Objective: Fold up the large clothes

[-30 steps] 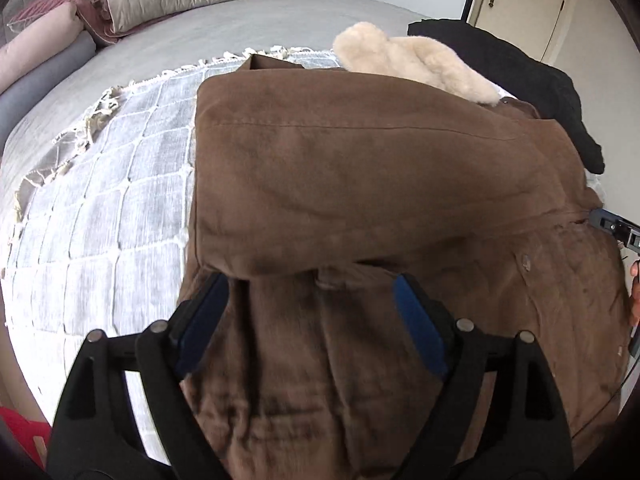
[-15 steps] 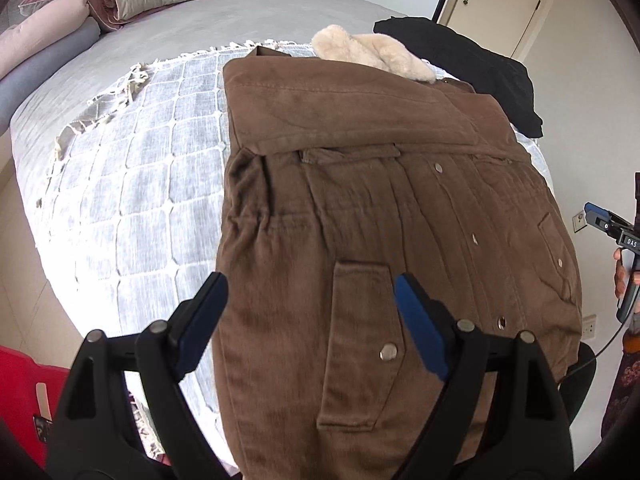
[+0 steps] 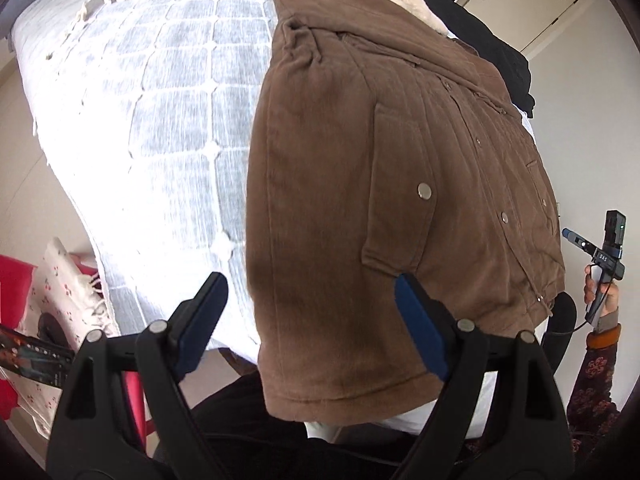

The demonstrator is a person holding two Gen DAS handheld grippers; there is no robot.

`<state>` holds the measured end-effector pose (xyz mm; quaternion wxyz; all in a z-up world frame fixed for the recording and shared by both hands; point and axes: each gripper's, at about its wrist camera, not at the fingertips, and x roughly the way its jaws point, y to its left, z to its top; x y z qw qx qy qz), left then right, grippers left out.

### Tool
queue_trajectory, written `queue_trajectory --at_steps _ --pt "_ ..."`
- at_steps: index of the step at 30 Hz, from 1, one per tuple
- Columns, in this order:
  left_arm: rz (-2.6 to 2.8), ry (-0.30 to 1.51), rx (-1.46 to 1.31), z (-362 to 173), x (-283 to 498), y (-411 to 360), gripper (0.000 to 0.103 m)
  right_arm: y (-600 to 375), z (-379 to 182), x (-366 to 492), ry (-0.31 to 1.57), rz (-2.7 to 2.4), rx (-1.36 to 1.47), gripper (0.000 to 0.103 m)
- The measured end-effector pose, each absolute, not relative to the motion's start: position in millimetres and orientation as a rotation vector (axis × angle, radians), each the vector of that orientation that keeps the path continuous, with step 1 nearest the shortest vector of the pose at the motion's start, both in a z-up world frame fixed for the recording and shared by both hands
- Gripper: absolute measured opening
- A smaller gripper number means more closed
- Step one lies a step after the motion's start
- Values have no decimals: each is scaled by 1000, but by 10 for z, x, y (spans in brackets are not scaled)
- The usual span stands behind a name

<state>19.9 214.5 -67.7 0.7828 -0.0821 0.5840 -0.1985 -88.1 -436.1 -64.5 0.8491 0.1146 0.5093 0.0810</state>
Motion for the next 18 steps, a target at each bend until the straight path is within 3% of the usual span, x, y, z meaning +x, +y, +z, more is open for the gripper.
queue_trajectory --at_steps 18 --pt "-552 1455 -341 -1233 -57 2146 83 -4887 -1393 -1179 1150 268 647 85"
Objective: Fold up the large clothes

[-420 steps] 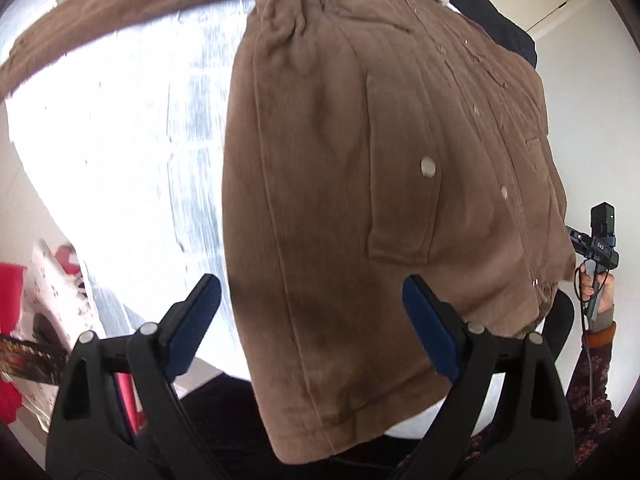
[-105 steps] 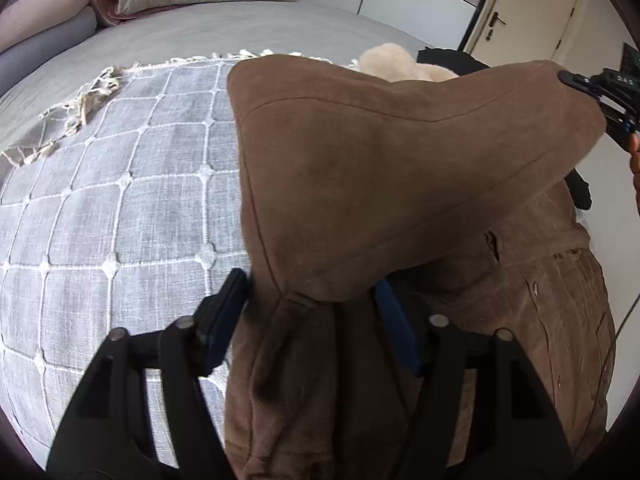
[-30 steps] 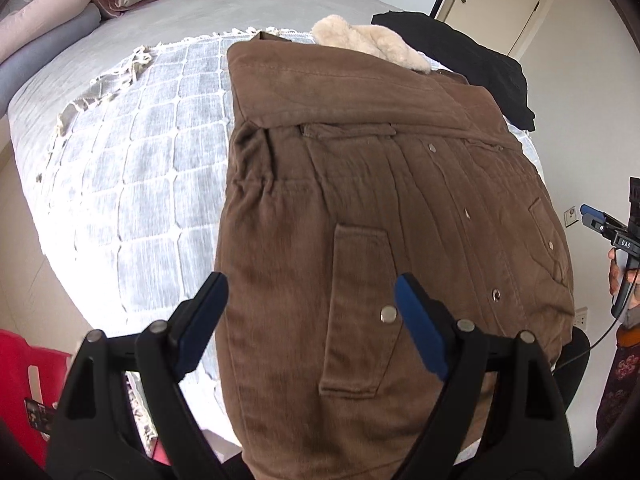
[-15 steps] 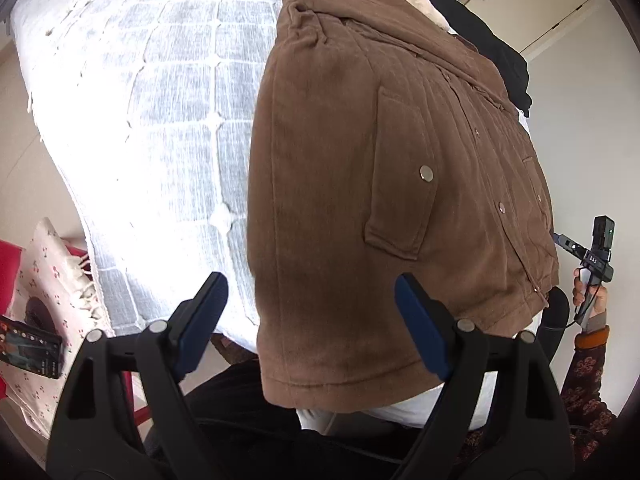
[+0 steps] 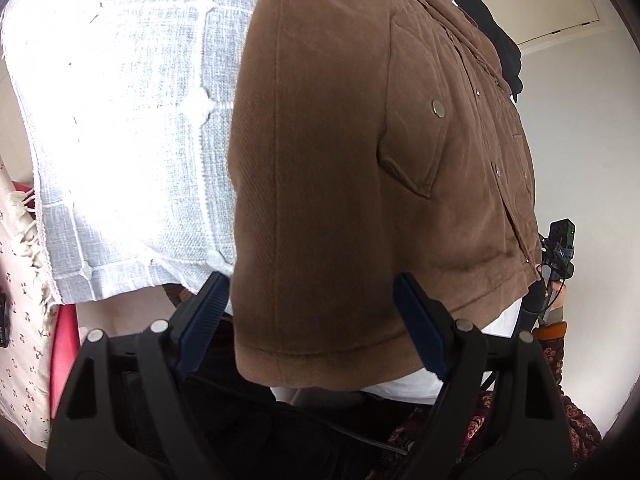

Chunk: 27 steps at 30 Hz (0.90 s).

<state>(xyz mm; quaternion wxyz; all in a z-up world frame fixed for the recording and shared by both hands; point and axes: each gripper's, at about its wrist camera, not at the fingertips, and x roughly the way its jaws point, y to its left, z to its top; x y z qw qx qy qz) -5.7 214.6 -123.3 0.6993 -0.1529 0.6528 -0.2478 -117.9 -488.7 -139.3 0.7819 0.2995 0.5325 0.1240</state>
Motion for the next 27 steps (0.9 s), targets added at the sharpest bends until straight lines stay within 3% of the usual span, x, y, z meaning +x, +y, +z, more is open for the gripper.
queue_trajectory --at_steps 1,3,6,8,9,10,19,27 --pt "-554 1455 -336 -1227 -76 2136 82 -4897 -1399 -1186 1147 273 650 84" --pt "-574 1462 -343 -1220 -125 2106 71 -4863 -1380 -1216 1139 303 650 72" --pt "-575 1442 -362 -1168 -196 2151 58 -4848 -1343 -1285 1126 318 640 52" --pt "-579 1418 -373 -1095 -233 2144 47 -4833 -1291 -1319 1115 318 630 29" --pt "-593 1404 -384 -1049 -258 2133 37 -4814 -1246 -1348 1107 306 621 23" --pt "-612 1387 -398 -1000 -280 2144 35 -4794 -1197 -1379 1097 296 618 19" --pt "-717 1158 -493 -194 -145 1986 26 -4738 -372 -1518 890 307 584 11" --pt "-675 1000 -563 471 556 2010 25 -4450 416 -848 793 318 490 11"
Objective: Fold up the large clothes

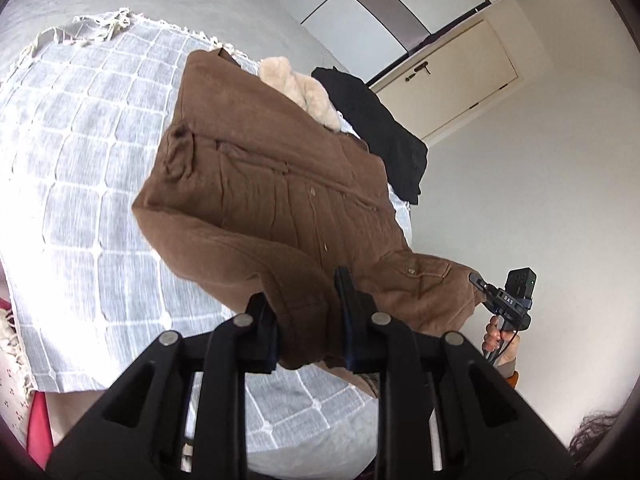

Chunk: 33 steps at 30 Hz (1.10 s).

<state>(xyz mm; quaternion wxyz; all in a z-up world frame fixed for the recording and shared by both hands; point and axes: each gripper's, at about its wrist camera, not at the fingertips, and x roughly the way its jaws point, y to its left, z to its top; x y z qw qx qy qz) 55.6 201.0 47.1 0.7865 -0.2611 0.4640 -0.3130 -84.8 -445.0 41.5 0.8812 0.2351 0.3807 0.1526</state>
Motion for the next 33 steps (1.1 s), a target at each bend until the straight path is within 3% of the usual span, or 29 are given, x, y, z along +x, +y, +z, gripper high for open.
queue_trajectory --at_steps 9,18,25,31,33 --pt "-528 954 -535 572 1507 2001 25 -4587 555 142 781 184 510 11" --pt "-360 971 -527 -69 2384 1984 29 -5044 21 1011 829 42 649 11" --pt "-271 1068 -433 -696 2799 1688 31 -4934 -590 1595 952 -85 512 12" --pt "-345 1061 -509 -743 2761 1781 41 -4927 -735 1602 934 -73 482 16" --pt "-374 1067 -552 -680 2728 1823 58 -4954 -648 1554 928 -37 499 20"
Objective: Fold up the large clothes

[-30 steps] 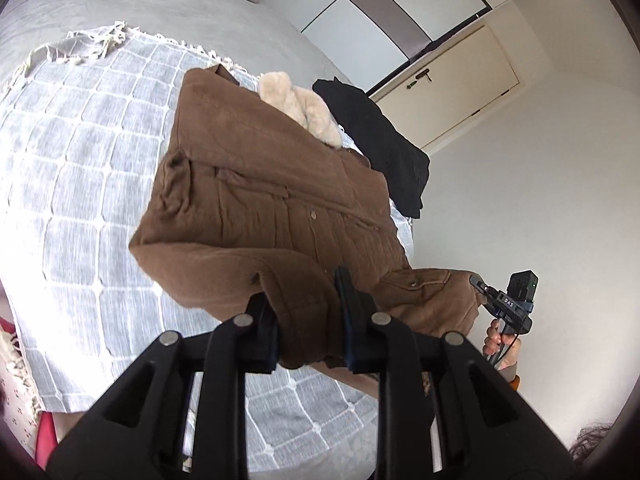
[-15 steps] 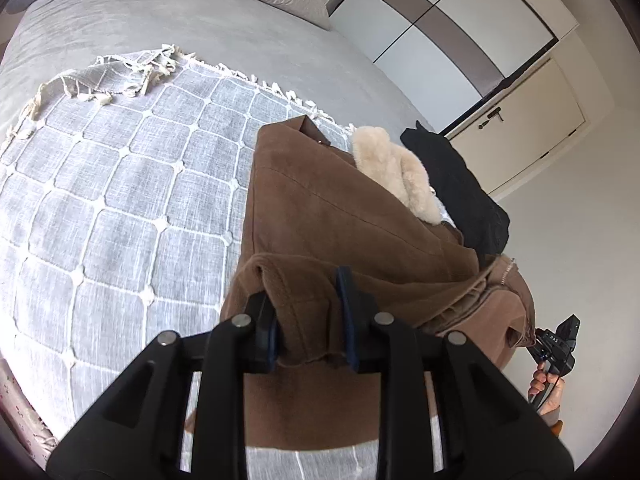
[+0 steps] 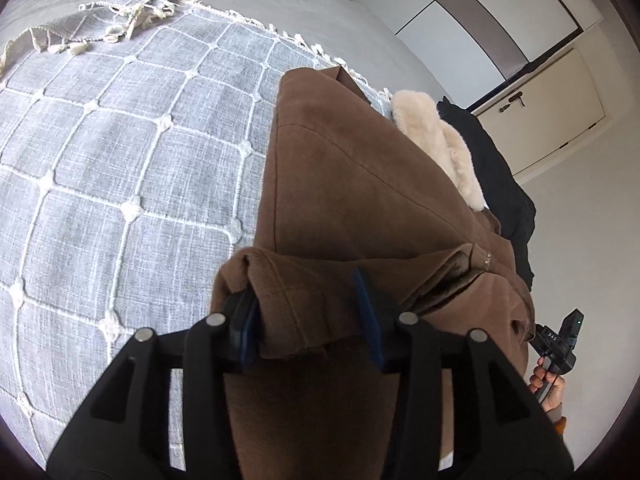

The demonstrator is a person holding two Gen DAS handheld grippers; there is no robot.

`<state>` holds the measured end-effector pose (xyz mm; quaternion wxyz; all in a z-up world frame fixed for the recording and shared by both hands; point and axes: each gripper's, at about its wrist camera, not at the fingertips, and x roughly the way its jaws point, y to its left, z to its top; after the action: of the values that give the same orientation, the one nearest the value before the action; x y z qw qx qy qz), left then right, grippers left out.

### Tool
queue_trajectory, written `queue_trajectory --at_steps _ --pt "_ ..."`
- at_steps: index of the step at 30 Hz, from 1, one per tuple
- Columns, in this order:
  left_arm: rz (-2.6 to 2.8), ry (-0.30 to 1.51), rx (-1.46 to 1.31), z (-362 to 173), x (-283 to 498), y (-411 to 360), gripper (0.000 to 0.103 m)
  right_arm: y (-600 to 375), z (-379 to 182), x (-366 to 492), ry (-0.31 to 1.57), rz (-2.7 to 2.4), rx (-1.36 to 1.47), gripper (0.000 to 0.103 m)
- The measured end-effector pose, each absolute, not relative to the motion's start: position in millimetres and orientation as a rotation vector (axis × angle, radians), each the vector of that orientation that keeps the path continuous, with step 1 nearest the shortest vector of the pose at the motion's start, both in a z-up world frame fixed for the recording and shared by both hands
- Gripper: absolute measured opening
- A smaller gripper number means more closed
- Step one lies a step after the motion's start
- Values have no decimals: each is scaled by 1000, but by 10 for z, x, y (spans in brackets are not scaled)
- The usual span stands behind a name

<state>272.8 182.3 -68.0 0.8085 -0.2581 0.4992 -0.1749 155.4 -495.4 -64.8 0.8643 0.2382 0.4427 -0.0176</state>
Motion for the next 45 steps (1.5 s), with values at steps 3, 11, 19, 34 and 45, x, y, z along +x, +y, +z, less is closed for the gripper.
queue_trajectory --at_steps 3,11,19,34,45 --pt "-423 1029 -623 -513 2608 1874 90 -5000 -451 1454 898 33 542 41" --pt "-425 928 -237 -105 2304 1692 97 -4861 126 1141 736 40 267 88" --pt "-436 999 34 -452 2555 1553 97 -4607 -297 1413 878 26 -110 88" --pt "-346 949 -319 -474 2708 1548 10 -4274 -524 1840 811 -48 -31 11" --pt "-278 631 -189 713 2804 1231 10 -3998 407 1705 507 -256 -272 9"
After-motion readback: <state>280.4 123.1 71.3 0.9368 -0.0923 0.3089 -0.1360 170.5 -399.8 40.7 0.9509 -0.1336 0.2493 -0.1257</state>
